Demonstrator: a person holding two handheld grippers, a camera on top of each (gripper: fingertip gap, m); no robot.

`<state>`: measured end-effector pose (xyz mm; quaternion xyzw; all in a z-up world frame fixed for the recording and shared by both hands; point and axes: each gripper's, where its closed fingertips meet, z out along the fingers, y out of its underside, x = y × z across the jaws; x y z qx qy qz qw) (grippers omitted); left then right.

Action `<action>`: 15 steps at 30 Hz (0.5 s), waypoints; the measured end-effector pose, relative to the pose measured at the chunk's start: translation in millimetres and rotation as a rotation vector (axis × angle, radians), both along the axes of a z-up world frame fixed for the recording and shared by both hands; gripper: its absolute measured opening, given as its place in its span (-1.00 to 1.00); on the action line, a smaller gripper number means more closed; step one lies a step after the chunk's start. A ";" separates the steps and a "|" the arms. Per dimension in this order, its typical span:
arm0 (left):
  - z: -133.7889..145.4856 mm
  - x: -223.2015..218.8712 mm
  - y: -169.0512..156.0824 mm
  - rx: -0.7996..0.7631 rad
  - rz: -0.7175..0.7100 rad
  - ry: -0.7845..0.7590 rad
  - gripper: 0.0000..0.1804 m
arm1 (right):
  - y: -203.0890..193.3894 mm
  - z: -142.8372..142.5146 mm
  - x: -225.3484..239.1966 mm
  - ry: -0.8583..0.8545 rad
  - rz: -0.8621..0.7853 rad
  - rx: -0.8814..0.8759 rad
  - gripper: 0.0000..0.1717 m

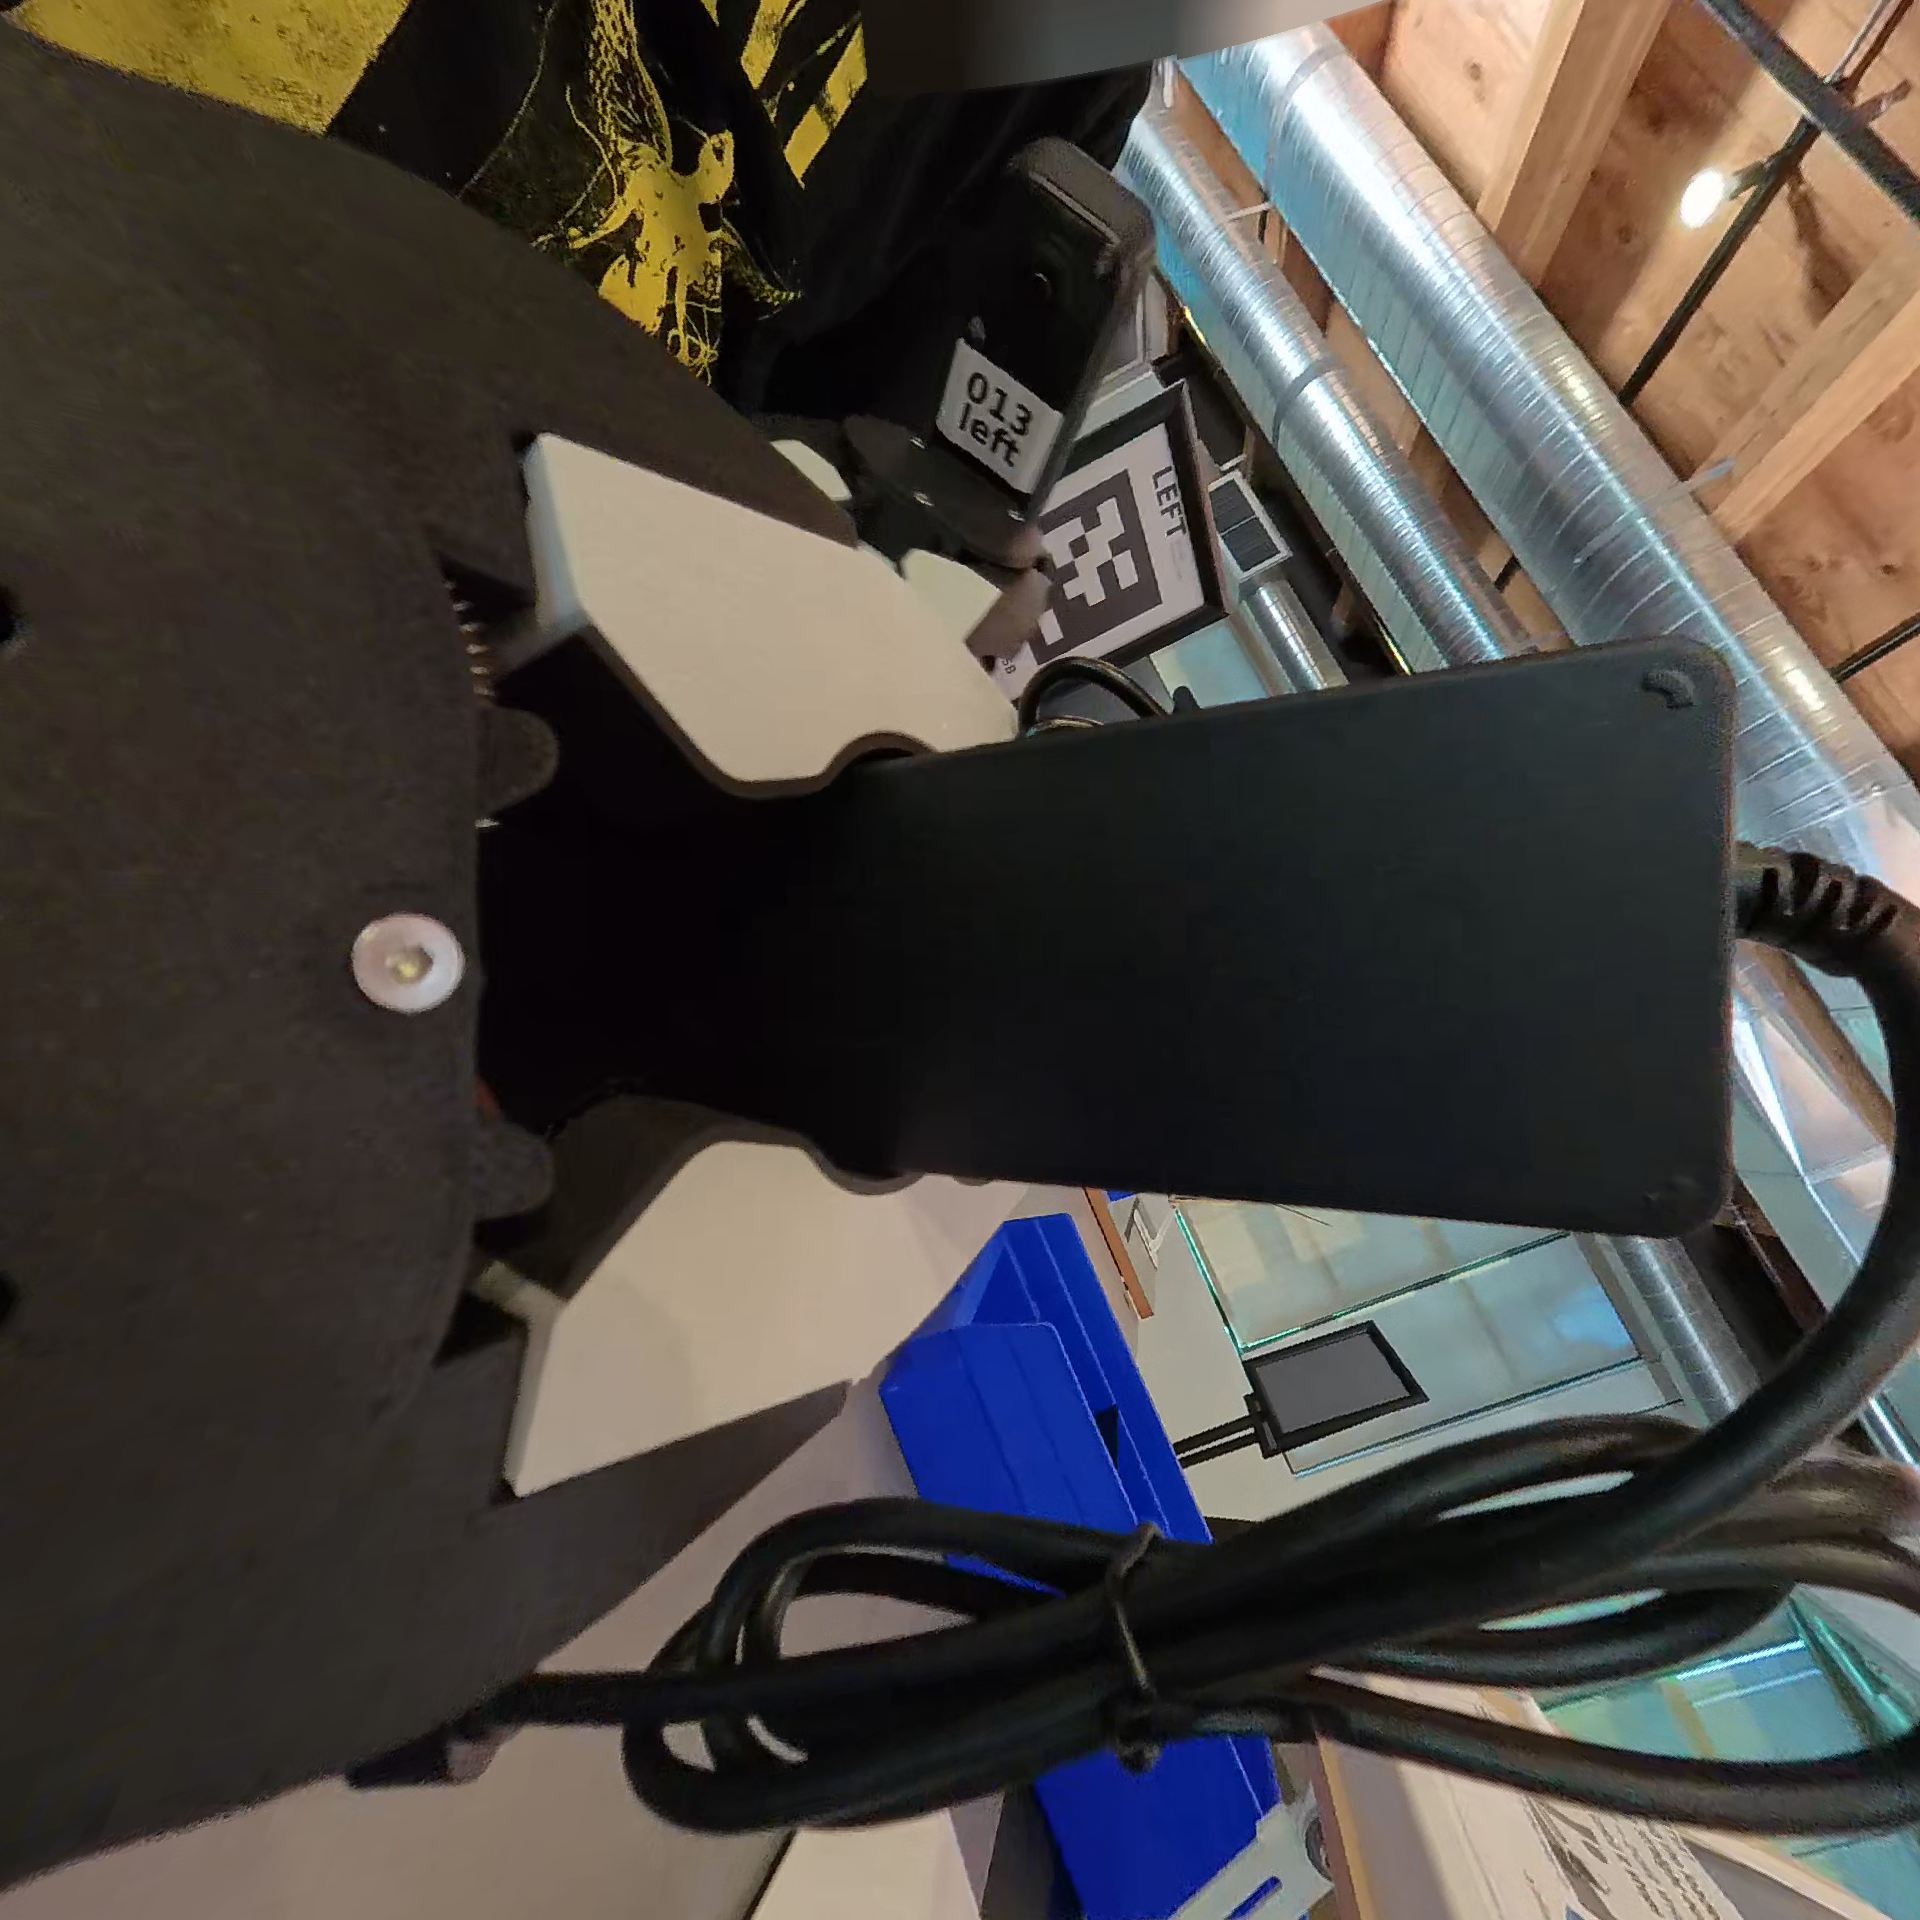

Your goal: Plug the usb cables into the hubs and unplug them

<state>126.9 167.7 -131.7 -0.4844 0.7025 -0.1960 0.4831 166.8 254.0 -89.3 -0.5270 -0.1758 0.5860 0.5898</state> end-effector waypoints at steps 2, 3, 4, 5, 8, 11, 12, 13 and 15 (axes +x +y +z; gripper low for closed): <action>-10.3 0.2 -5.4 -0.046 0.003 0.018 -0.56 | -0.8 0.5 -0.4 0.003 0.006 0.003 -0.23; -16.3 1.9 -5.3 -0.096 0.013 0.022 -0.55 | -1.5 1.6 -0.6 0.007 0.008 0.007 -0.23; -23.0 4.2 -3.7 -0.145 0.030 0.025 -0.52 | -2.7 3.5 -1.1 0.012 0.011 0.013 -0.23; -30.7 7.6 -1.9 -0.191 0.048 0.031 -0.47 | -4.4 5.8 -1.8 0.016 0.016 0.023 -0.23; -49.4 19.3 12.6 -0.271 0.154 0.006 -0.08 | -8.3 11.1 -4.0 0.026 0.025 0.040 -0.20; -52.4 31.8 25.1 -0.396 0.220 -0.072 0.13 | -11.8 14.5 -6.5 0.038 0.041 0.056 -0.23; -50.9 35.8 31.7 -0.428 0.243 -0.108 0.19 | -13.3 16.1 -8.0 0.045 0.049 0.064 -0.23; -49.7 39.9 37.4 -0.461 0.256 -0.140 0.20 | -14.7 17.5 -9.9 0.052 0.058 0.071 -0.23; -52.5 48.1 42.0 -0.551 0.252 -0.154 0.14 | -17.3 18.6 -15.5 0.054 0.080 0.077 -0.23</action>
